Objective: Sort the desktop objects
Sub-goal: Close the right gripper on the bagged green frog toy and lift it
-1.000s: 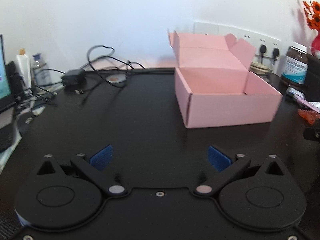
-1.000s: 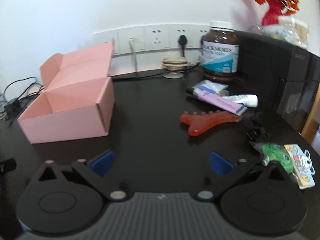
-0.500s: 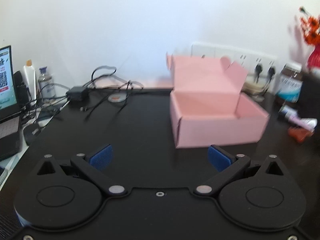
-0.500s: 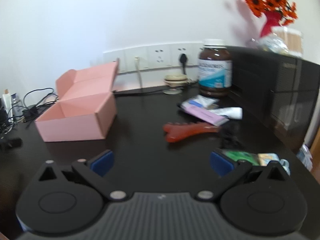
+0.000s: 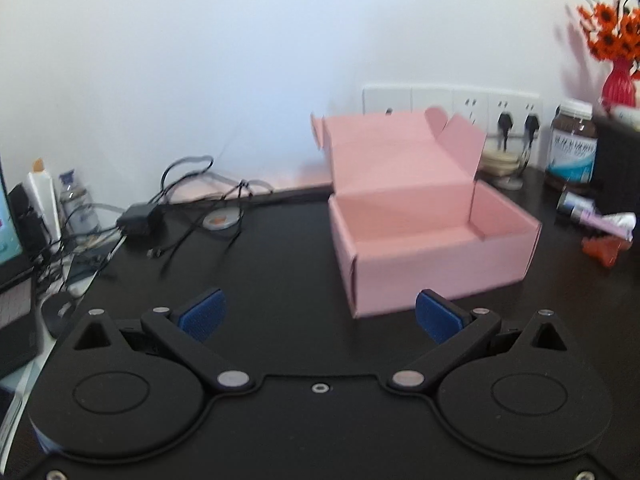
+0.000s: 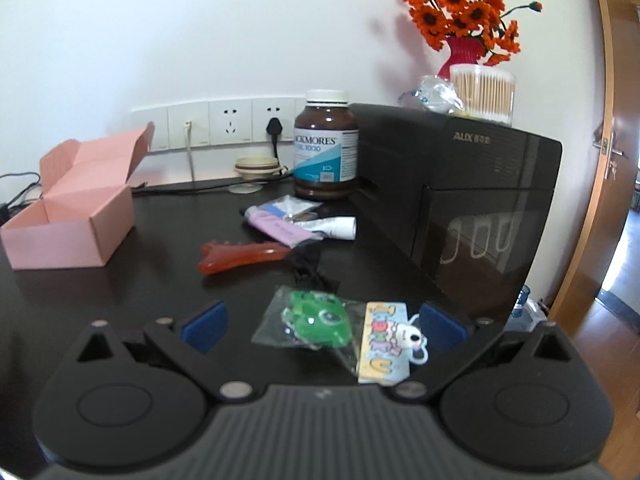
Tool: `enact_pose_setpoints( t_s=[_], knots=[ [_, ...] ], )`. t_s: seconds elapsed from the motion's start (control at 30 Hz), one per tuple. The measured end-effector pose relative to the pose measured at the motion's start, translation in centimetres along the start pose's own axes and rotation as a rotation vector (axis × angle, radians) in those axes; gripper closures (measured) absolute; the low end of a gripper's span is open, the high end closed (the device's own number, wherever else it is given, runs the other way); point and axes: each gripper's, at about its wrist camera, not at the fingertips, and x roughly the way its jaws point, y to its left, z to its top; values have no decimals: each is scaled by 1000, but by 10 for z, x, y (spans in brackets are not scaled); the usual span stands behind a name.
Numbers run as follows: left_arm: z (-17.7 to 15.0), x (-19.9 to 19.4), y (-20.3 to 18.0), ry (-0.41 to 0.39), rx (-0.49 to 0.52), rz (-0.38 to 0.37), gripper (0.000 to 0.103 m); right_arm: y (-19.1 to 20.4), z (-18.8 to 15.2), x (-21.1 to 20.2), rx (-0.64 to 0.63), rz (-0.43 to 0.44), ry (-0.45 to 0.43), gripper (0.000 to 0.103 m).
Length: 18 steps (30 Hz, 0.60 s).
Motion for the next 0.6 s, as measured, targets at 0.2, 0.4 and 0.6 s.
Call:
enact_pose_setpoints(
  t_s=[0.2,0.4,0.6],
  knots=[
    [10,7,-2,-40,23,-2,0,7,6,16,-12,11,49,13],
    [17,18,2,-82,33,-33,0,11,2,30,-1,-8,105,19],
    [18,32,1,-137,23,-32,0,9,0,38,8,-35,155,37]
  ],
)
